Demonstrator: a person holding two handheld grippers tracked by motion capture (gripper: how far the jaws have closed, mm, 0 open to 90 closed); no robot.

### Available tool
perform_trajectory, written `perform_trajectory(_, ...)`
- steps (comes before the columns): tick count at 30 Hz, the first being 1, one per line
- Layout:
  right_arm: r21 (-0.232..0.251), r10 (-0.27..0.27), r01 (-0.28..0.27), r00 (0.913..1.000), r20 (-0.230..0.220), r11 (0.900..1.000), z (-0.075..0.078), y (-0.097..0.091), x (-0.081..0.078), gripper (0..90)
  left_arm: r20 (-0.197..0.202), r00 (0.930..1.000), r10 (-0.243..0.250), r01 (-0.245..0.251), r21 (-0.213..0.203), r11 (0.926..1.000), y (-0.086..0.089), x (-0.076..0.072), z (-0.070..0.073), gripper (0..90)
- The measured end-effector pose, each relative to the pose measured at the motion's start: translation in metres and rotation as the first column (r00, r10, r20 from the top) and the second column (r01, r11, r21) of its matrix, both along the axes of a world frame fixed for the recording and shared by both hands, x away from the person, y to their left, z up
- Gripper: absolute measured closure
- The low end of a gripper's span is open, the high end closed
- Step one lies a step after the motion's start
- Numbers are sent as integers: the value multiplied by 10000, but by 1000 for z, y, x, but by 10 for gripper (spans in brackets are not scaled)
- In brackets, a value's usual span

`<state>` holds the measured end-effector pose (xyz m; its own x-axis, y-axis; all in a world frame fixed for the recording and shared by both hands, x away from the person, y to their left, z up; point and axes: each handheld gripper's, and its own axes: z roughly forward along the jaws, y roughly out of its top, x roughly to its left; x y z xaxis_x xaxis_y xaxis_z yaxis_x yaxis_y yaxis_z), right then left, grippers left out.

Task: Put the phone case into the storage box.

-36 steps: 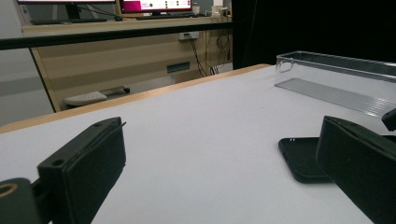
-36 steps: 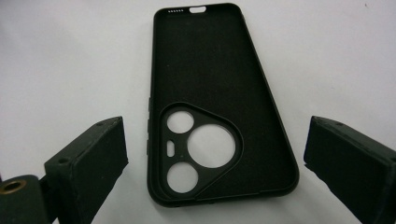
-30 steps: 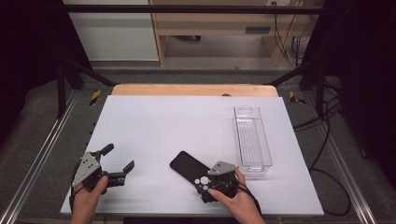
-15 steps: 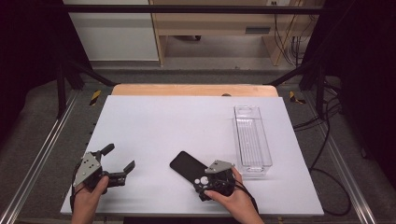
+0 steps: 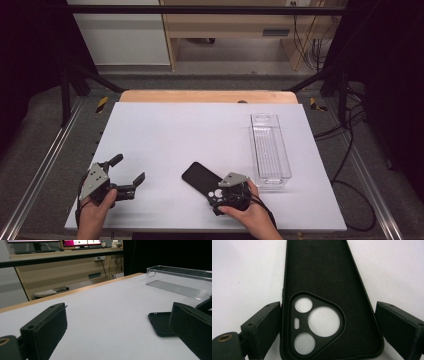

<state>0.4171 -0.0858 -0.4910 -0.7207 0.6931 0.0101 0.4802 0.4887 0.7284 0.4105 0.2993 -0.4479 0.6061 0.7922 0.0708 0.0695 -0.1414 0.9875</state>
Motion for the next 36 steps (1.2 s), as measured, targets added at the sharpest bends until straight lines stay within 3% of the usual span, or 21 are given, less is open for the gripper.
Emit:
perform_trajectory(17, -307, 56, -61, 9998, -175, 9995, 4, 0, 1, 135, 17, 10000, -55, 54, 106, 9999, -2, 0, 0, 15)
perform_trajectory(24, -167, 18, -26, 9988, -482, 9999, 9, -1, 1, 160, 31, 10000, -58, 58, 126, 9999, -2, 0, 0, 16)
perform_trajectory(36, 13, 41, -40, 9993, -378, 10000, 18, -1, -2, 173, 82, 9999, -80, 78, 193, 9998, -3, -1, 1, 16)
